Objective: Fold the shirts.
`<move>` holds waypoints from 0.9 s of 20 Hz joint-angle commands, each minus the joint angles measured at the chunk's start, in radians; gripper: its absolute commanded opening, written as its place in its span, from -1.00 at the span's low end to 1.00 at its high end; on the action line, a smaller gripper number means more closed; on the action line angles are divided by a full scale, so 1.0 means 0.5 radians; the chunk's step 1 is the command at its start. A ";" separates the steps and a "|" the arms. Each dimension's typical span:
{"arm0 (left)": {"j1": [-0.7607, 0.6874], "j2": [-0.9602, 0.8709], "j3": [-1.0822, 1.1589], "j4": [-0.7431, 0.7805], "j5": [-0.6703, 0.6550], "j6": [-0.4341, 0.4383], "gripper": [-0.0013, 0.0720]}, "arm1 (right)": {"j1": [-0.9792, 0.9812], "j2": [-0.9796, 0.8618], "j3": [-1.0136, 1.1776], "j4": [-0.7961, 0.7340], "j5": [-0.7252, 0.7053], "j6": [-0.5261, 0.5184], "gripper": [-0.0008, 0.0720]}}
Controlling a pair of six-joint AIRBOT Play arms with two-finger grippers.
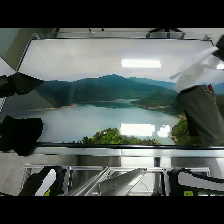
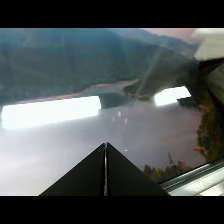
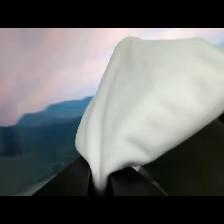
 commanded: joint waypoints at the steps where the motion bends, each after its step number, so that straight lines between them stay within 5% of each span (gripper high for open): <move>1: 0.002 0.001 -0.001 0.000 0.031 0.000 -0.91 | -0.227 0.298 -0.307 -0.513 0.291 0.185 -0.93; 8: 0.002 0.001 -0.001 -0.001 0.070 0.000 -0.91 | -0.391 0.930 -1.872 -0.542 -0.369 0.398 -0.92; 15: 0.002 0.001 -0.001 -0.001 0.092 0.000 -0.91 | -0.392 0.927 -2.104 -0.596 -0.403 0.332 -0.89; 16: 0.002 0.001 -0.001 -0.001 0.093 0.000 -0.91 | -0.392 0.928 -2.104 -0.643 -0.394 0.328 -0.80; 18: 0.002 0.001 -0.001 -0.001 0.104 0.000 -0.91 | -0.392 0.929 -2.104 -0.731 -0.346 0.329 0.24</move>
